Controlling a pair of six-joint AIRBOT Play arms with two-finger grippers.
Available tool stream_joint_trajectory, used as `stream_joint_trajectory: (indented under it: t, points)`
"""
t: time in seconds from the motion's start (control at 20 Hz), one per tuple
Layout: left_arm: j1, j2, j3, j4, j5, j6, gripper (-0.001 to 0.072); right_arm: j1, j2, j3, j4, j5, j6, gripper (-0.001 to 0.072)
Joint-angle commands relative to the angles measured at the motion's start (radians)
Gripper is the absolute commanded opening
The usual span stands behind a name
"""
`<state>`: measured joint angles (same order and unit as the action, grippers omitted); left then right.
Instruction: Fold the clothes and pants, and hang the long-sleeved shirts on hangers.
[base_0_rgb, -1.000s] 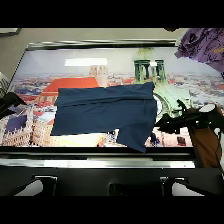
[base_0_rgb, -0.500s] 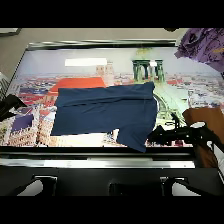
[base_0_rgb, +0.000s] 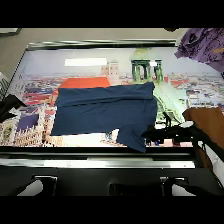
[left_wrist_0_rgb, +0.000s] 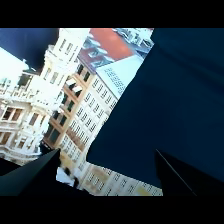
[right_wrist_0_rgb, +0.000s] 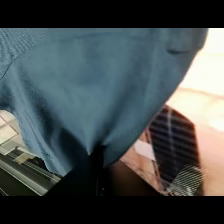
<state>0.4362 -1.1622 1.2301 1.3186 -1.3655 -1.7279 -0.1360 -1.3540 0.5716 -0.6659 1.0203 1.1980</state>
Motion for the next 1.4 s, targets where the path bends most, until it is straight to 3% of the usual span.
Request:
stream_joint_trajectory:
  t: [0.0,0.25,0.45,0.75,1.15,1.2,1.25,1.35]
  points:
    - [0.047,0.014,-0.087,-0.008,0.048,0.028,0.0676,0.019,0.036,0.0,0.008,-0.029,0.035,0.0025]
    - [0.162,0.011,-0.383,-0.351,0.168,0.275,0.0676,0.019,0.141,0.0,-0.014,0.005,0.101,0.0025]
    - [0.161,-0.01,-0.537,-0.351,0.237,0.336,0.0675,0.019,0.184,0.001,-0.027,0.035,0.133,0.0025]
    - [0.161,-0.118,-0.583,-0.413,0.245,0.419,0.0674,0.019,0.239,0.001,-0.053,0.036,0.177,0.0025]
    - [0.087,-0.17,-0.583,-0.467,0.304,0.422,0.0667,0.019,0.255,0.001,-0.054,0.043,0.179,0.0025]
    - [0.074,-0.179,-0.583,-0.467,0.305,0.419,0.0626,0.019,0.255,0.001,-0.054,0.043,0.179,0.0025]
    - [0.064,-0.189,-0.583,-0.467,0.309,0.416,0.0514,0.019,0.255,0.001,-0.054,0.044,0.179,0.0025]
    - [0.055,-0.199,-0.583,-0.471,0.309,0.412,0.0188,0.019,0.255,0.003,-0.055,0.045,0.179,0.0025]
